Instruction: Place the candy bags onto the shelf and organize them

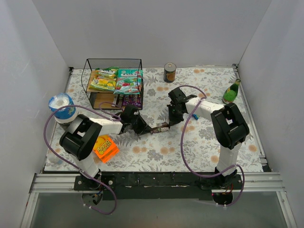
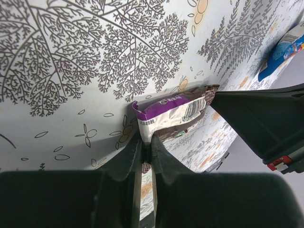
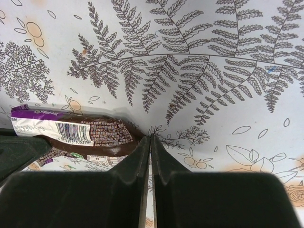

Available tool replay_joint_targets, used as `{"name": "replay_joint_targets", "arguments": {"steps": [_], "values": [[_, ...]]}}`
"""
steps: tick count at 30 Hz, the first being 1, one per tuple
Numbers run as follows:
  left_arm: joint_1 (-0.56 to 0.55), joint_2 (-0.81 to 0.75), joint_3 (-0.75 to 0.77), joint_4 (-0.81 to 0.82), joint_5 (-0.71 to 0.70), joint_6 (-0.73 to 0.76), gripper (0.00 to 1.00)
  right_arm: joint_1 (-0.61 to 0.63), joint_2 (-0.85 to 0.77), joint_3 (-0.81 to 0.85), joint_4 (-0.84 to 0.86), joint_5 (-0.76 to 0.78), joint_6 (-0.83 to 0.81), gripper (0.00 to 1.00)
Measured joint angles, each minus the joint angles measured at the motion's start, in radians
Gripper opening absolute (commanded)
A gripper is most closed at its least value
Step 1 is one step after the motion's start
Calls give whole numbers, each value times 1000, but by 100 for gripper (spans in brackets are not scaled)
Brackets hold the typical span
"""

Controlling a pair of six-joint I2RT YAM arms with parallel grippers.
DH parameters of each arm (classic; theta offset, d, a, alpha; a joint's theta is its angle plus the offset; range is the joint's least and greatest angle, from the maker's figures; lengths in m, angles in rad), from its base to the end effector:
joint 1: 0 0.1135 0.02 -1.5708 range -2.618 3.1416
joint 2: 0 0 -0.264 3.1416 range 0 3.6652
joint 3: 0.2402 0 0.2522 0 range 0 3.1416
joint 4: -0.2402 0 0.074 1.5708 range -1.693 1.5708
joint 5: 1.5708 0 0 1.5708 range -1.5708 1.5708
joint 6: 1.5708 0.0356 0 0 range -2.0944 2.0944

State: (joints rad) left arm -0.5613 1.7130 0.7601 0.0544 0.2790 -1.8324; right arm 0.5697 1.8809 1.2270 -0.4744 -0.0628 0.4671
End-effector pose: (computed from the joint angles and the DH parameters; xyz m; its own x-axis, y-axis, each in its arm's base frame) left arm 0.2620 -0.1763 0.1253 -0.4633 -0.8057 0.3692 -0.8097 0.2154 -0.5459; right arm 0.3174 0.2060 0.1645 -0.9320 -0.0633 -0.3568 -0.1582 0.9569 0.2435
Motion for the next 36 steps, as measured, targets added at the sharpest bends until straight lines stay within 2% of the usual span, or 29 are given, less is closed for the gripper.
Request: {"name": "replay_joint_targets", "arguments": {"steps": [3, 4, 8, 12, 19, 28, 36], "values": [[0, -10, -2, -9, -7, 14, 0, -2, 0, 0, -1, -1, 1, 22], [2, -20, -8, -13, -13, 23, 0, -4, -2, 0, -1, 0, 3, 29], [24, -116, -76, -40, -33, 60, 0, -25, -26, -13, -8, 0, 10, 40], [95, -319, -164, -72, -41, 97, 0, -58, -103, -29, -36, -19, 22, 47], [223, -631, -224, -137, -81, 122, 0, -80, -242, -42, -47, -62, 33, 59], [327, -790, -228, -346, -230, 108, 0, -82, -280, -84, -61, -103, 50, 61], [414, -767, -192, -415, -338, 39, 0, -87, -290, -98, -63, -121, 53, 61]]}}
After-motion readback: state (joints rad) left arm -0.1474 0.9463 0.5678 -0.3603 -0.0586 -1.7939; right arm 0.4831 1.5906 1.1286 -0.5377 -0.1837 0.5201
